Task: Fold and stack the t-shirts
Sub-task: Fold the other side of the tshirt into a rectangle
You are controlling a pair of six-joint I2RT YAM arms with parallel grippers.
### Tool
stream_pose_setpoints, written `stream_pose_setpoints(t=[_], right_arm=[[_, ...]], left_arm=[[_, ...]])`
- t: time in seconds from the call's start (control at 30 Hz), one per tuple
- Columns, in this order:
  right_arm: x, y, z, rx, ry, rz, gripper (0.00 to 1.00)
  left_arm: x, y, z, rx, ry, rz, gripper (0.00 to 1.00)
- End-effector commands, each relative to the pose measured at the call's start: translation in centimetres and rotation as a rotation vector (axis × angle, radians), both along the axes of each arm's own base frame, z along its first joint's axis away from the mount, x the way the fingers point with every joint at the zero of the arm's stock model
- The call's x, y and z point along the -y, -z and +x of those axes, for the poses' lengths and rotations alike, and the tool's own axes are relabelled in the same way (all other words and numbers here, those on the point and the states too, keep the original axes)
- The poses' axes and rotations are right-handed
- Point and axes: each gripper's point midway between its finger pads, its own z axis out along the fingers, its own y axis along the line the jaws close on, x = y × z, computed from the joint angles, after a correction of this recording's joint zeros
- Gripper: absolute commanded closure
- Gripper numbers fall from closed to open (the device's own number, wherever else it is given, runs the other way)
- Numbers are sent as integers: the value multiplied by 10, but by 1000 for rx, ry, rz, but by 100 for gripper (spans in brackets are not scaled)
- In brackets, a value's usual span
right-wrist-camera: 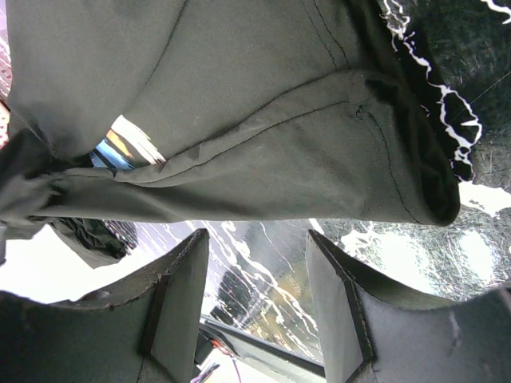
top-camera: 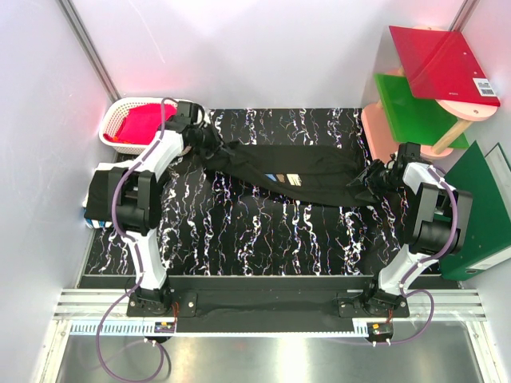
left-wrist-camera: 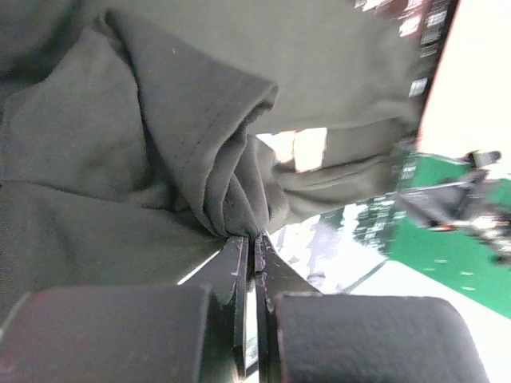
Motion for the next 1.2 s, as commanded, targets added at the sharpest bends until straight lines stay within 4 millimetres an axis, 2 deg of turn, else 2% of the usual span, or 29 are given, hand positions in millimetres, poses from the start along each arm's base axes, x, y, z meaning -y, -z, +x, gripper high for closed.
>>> stream_pose_setpoints(t=[0.0,0.07,0.1,0.13,0.17,0.2,0.27,0.3,0.33,0.37,0.4,0.5,0.57,0.6,0.63,0.67,0.7,0.77,0.9,1.0,1.03,1.07,1.13,1.17], right_arm=[[0,-10,8,50,-22,6,40],[0,-9,8,47,-23,7,40],[0,-10,8,48,-23,10,40],[0,-9,8,46,-22,11,40],[-1,-8,8,44,-25,12,40],[0,-8,8,44,-22,13,40],[-2,-6,8,36,-24,19,40],[-1,-6,9,38,-24,20,40],[-1,-5,10,36,-21,23,40],[-1,-6,12,38,-22,25,40],[-1,-5,12,36,-23,25,40],[-1,-3,15,32,-23,33,39],[0,-2,17,29,-24,34,40],[0,-2,18,31,-25,35,40],[-1,0,18,25,-25,37,40],[0,1,19,24,-25,38,39],[0,3,20,18,-24,42,40],[-1,3,20,15,-26,44,40],[-1,5,22,11,-29,51,39],[-1,4,23,10,-34,49,39],[0,4,24,13,-34,50,39],[0,3,24,13,-33,50,39],[-1,2,25,16,-36,52,39],[0,1,26,17,-34,52,39]], left_arm=[[24,-32,27,33,0,-199,100],[28,-28,23,2,19,-229,96],[27,-26,19,-13,19,-225,91],[24,-16,14,-38,9,-202,90],[20,-16,9,-33,13,-181,90],[15,-4,-4,-87,2,-154,90],[7,3,-20,-118,-6,-120,90],[3,18,-35,-170,-9,-108,91],[1,21,-43,-185,-10,-97,91],[-3,18,-54,-185,-3,-82,91],[-6,27,-69,-221,1,-64,91],[-19,29,-100,-261,18,8,92],[-24,23,-118,-280,33,30,92],[-25,23,-127,-297,38,28,87],[-25,22,-132,-302,39,27,67],[-26,16,-137,-293,37,26,42],[-26,17,-143,-299,42,27,2],[-28,13,-146,-283,52,39,1],[-28,10,-136,-254,60,68,1],[-27,18,-128,-253,74,95,1],[-27,26,-126,-264,85,108,7],[-26,26,-121,-254,93,114,14],[-25,37,-115,-271,106,126,34],[-24,34,-107,-252,110,129,48]])
